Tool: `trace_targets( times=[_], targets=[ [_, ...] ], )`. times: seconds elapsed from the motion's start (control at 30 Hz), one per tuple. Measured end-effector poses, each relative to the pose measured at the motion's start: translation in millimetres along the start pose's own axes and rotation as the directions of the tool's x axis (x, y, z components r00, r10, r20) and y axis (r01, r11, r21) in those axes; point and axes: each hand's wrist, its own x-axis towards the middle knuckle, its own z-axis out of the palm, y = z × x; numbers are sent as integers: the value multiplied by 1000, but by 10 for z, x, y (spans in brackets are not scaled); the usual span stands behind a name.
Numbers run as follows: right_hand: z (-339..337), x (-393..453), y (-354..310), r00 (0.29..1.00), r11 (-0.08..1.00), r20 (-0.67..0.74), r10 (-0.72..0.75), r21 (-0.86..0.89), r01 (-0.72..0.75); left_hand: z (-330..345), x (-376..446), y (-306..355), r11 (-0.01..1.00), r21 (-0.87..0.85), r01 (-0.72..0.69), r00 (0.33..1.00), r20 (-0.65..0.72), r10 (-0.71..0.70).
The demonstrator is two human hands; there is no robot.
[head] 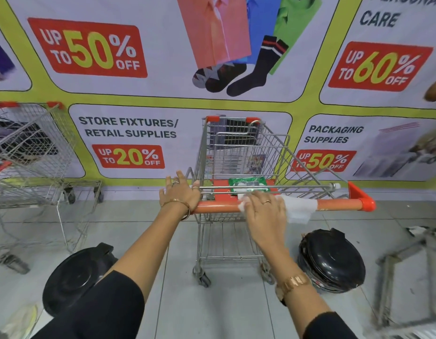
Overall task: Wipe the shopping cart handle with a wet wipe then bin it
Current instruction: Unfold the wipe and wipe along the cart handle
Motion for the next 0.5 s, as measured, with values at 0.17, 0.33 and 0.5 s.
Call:
trace_targets(
  times=[0.17,0.33,0.5],
  targets=[
    [-374,46,889,975,971,-73,209,-100,-216,29,-18,21,1000,-26,7,1000,10,-7],
    [-450,120,1008,937,937,-107,332,-81,-341,82,8,28,997,-76,-6,1000,11,7],
    [-79,177,158,973,963,-13,232,-137,-231,90,12,31,997,-78,-3,1000,-1,3]
  ],
)
